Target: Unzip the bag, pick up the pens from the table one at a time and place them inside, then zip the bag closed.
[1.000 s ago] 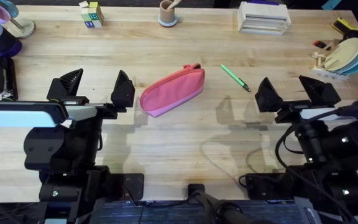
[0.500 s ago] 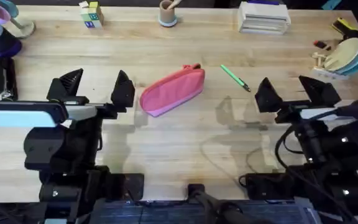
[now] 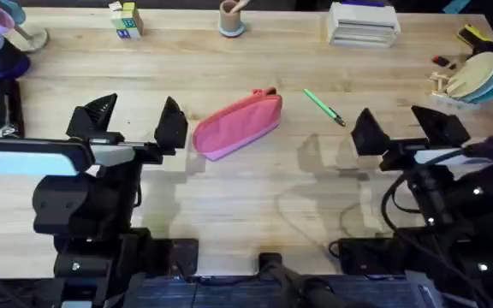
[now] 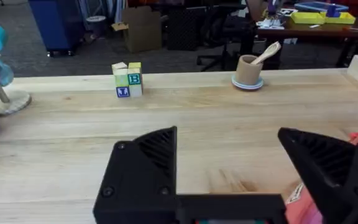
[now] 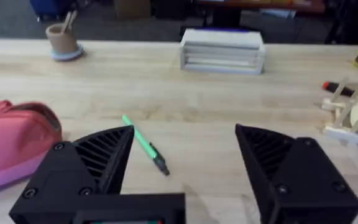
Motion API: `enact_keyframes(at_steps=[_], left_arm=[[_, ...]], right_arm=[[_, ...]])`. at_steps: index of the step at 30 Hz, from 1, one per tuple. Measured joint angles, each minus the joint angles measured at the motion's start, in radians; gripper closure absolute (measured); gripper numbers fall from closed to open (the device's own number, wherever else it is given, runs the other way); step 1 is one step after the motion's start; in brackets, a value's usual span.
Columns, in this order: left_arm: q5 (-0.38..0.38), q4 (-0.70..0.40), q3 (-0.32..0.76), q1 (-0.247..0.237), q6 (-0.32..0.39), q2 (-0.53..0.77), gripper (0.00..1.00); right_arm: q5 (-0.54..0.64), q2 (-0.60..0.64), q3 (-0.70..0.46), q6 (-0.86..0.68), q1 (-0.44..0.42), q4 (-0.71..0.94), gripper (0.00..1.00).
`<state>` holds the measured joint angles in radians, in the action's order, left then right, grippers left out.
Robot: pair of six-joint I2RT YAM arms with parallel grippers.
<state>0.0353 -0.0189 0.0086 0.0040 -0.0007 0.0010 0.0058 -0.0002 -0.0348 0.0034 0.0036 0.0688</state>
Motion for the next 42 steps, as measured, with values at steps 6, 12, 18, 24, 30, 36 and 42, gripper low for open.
enact_keyframes(at_steps=[6, 12, 18, 24, 30, 36, 42], left_arm=[[0.007, -0.054, 0.041, 0.000, 0.024, 0.000, 0.008], [0.024, -0.162, 0.134, 0.000, 0.031, 0.000, 0.008], [0.045, -0.318, 0.233, 0.000, 0.031, 0.001, 0.010], [0.051, -0.393, 0.366, 0.000, 0.031, 0.065, 0.010], [0.080, -0.466, 0.497, 0.000, 0.031, 0.229, 0.010], [0.142, -0.547, 0.628, 0.000, 0.030, 0.455, 0.010], [0.196, -0.662, 0.774, 0.000, 0.031, 0.677, 0.009]], right_arm=[[-0.003, 0.053, -0.092, 0.000, 0.000, 0.149, 0.005], [-0.003, 0.175, -0.214, 0.000, 0.000, 0.190, 0.005], [-0.026, 0.346, -0.392, 0.000, 0.000, 0.319, 0.005], [-0.085, 0.554, -0.587, 0.000, 0.000, 0.461, 0.005], [-0.107, 0.731, -0.753, 0.000, 0.000, 0.546, 0.005], [-0.117, 0.840, -0.831, -0.005, 0.000, 0.560, 0.005], [-0.126, 0.881, -0.851, -0.013, 0.000, 0.562, 0.005]])
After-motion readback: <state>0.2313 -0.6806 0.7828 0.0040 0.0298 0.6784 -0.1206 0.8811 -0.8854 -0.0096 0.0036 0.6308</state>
